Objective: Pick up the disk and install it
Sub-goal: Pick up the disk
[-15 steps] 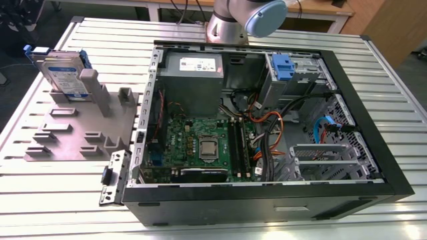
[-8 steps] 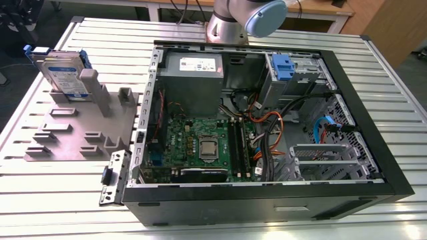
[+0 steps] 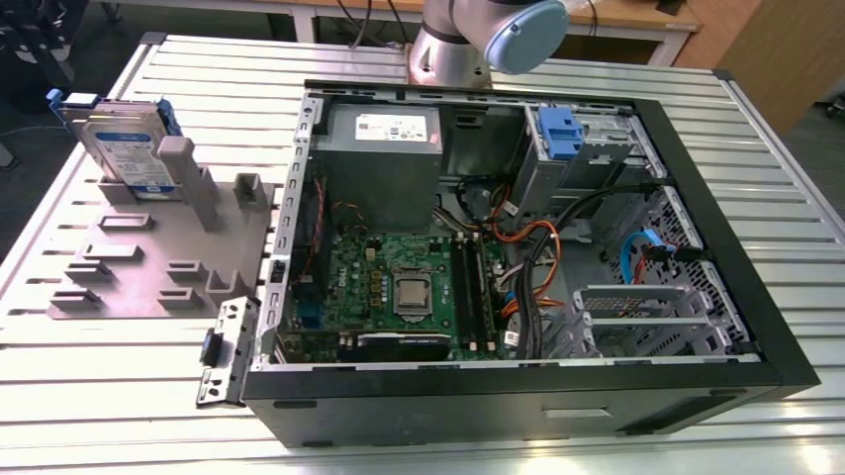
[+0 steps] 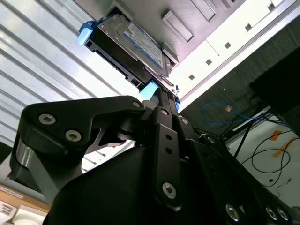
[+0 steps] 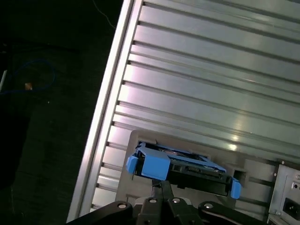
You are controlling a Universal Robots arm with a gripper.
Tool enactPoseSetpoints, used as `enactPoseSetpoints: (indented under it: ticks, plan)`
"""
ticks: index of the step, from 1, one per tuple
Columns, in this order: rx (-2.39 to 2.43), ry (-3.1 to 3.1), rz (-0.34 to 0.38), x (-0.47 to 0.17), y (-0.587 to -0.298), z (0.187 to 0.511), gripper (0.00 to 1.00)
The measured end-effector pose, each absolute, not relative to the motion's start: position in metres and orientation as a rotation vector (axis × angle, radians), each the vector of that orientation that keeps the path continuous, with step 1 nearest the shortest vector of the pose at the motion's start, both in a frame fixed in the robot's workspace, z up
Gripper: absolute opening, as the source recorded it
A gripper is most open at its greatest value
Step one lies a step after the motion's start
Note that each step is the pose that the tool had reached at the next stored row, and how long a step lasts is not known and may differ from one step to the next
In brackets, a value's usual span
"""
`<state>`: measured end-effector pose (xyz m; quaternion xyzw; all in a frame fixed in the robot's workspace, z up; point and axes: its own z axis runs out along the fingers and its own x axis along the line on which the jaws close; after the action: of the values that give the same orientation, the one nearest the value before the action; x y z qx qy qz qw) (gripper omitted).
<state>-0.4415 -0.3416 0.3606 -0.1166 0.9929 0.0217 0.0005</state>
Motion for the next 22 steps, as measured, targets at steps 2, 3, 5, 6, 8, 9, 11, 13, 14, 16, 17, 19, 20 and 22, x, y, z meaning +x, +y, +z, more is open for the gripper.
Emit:
enactPoseSetpoints:
  ticks: [2, 3, 5, 6, 8, 9, 11, 13, 14, 16, 17, 19, 20, 22]
  plan:
    - [-0.398, 3.115, 0.068, -0.4415, -0.3416, 0.3607, 0.11]
    - [-0.413, 3.113, 0.068, -0.4415, -0.3416, 0.3606, 0.11]
    - [-0.443, 3.110, 0.068, -0.4416, -0.3416, 0.3607, 0.11]
    - [-0.459, 3.107, 0.068, -0.4415, -0.3416, 0.3607, 0.11]
    - [-0.489, 3.103, 0.068, -0.4415, -0.3416, 0.3606, 0.11]
    - [-0.505, 3.101, 0.068, -0.4415, -0.3416, 0.3606, 0.11]
    - [-0.536, 3.096, 0.068, -0.4415, -0.3416, 0.3606, 0.11]
    - [-0.569, 3.091, 0.068, -0.4415, -0.3416, 0.3606, 0.11]
    - [-0.584, 3.088, 0.068, -0.4415, -0.3416, 0.3607, 0.11]
    - [-0.610, 3.084, 0.068, -0.4415, -0.3416, 0.3606, 0.11]
    - [-0.621, 3.082, 0.068, -0.4415, -0.3416, 0.3606, 0.11]
    - [-0.641, 3.078, 0.068, -0.4415, -0.3416, 0.3606, 0.11]
    - [-0.649, 3.076, 0.068, -0.4415, -0.3416, 0.3607, 0.11]
    - [-0.656, 3.075, 0.068, -0.4415, -0.3416, 0.3606, 0.11]
